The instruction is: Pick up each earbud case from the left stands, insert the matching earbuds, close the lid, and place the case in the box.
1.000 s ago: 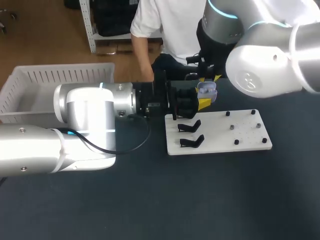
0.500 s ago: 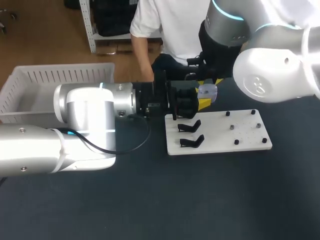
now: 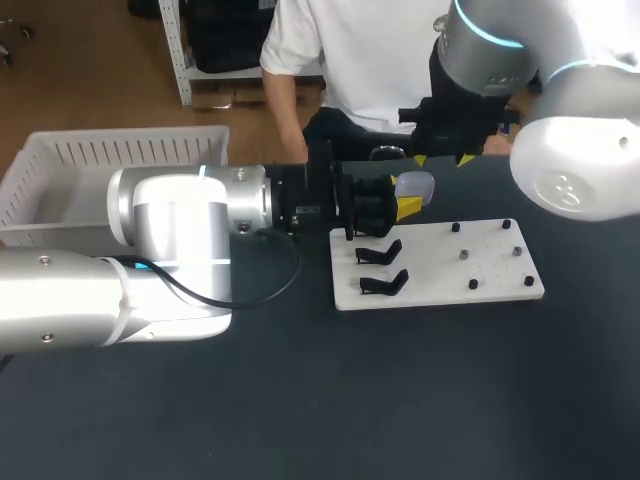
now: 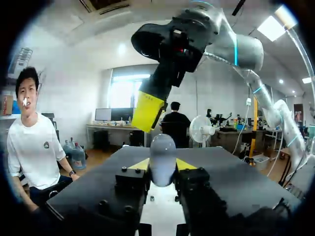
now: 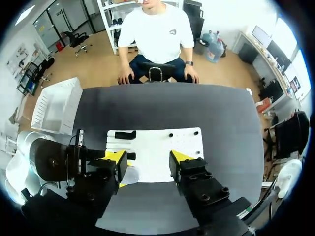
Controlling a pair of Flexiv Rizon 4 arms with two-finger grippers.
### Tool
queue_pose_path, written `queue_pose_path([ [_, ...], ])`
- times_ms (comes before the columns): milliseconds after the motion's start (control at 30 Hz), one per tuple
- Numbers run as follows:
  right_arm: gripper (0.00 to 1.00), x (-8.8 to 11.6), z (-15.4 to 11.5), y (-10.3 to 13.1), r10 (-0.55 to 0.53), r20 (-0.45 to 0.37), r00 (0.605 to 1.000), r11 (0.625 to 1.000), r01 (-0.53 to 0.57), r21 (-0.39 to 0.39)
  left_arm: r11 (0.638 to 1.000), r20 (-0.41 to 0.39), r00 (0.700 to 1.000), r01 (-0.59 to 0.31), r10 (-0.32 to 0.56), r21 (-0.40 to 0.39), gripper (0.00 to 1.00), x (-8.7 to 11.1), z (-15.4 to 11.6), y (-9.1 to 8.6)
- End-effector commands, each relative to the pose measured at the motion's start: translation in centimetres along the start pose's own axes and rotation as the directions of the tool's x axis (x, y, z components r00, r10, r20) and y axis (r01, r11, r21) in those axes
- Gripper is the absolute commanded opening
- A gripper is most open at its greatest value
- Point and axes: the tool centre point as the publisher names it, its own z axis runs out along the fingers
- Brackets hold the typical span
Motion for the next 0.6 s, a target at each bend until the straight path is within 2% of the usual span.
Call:
queue_pose_path([
  [33, 0.93, 1.7, -1.3, -2.1, 0.034, 0.116, 0.993, 0.999, -0.033, -0.014, 1.000, 0.005, 1.000, -0.004, 0.004, -0.006, 0.00, 0.1, 0.0, -0.1],
  [67, 1.00, 1.8, -1.4, -2.4, 0.049, 0.125, 0.991, 0.999, -0.047, -0.015, 1.000, 0.008, 1.000, -0.005, 0.005, -0.008, 0.00, -0.1, -0.2, 0.1],
  [200, 1.00, 2.0, -1.5, -2.7, 0.061, 0.126, 0.990, 0.998, -0.059, -0.018, 0.999, 0.037, 0.999, -0.022, 0.023, -0.029, 0.00, -1.1, -1.7, 1.1],
  [333, 1.00, 2.0, -1.5, -2.7, 0.061, 0.126, 0.990, 0.998, -0.059, -0.018, 0.995, 0.065, 0.997, -0.030, 0.037, -0.097, 0.00, -2.2, -4.8, 2.8],
  [500, 1.00, 2.0, -1.5, -2.7, 0.061, 0.126, 0.990, 0.998, -0.059, -0.018, 0.973, 0.076, 0.993, -0.069, 0.088, -0.220, 0.00, -3.3, -10.7, 5.6],
  [600, 1.00, 2.0, -1.5, -2.7, 0.061, 0.126, 0.990, 0.998, -0.059, -0.018, 0.952, 0.040, 0.995, -0.077, 0.093, -0.297, 0.00, -3.2, -15.1, 7.6],
])
